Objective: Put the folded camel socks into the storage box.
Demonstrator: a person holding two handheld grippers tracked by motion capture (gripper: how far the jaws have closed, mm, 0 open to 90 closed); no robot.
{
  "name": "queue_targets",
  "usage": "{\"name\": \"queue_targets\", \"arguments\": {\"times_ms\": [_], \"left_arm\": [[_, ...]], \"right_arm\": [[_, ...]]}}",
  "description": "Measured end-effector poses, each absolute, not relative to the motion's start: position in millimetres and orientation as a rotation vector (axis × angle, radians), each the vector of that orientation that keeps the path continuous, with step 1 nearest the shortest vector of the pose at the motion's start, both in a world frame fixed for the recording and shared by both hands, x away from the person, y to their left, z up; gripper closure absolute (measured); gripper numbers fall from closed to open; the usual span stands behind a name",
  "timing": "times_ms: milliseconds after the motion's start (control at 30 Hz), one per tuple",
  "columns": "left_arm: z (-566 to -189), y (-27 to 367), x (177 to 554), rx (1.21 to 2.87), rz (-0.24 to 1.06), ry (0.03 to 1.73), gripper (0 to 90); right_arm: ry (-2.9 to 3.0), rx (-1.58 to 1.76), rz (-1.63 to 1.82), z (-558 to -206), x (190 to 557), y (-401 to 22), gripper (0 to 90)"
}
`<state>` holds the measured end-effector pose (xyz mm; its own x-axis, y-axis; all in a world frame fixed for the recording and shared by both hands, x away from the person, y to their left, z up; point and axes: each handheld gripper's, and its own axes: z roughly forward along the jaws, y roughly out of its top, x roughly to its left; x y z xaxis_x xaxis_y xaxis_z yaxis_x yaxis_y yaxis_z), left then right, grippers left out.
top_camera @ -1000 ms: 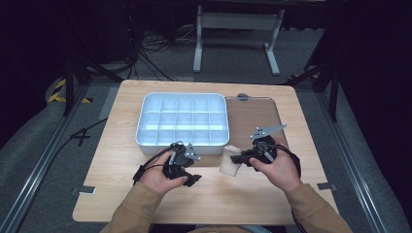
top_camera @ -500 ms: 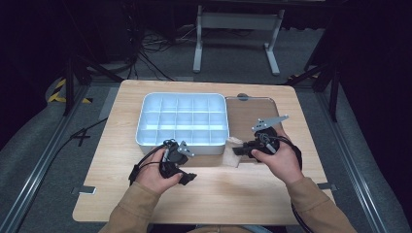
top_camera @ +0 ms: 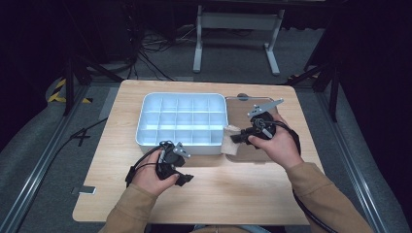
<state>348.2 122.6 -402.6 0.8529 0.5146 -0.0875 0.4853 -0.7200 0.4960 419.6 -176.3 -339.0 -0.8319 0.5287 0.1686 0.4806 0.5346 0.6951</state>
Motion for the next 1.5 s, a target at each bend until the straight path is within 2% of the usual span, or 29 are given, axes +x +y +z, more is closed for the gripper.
{"name": "queue_targets", "arguments": {"times_ms": [867,1500], "left_arm": [[-403,136,352,2.506,0.073,0.791,34.2],[-406,136,354,2.511,0.055,0.796,33.3]], "right_arm": [[2.674,0.837,1.140,-325,465,-163,74.6],[2.719,0.800,0.949,-337,479,-132,74.5]]}}
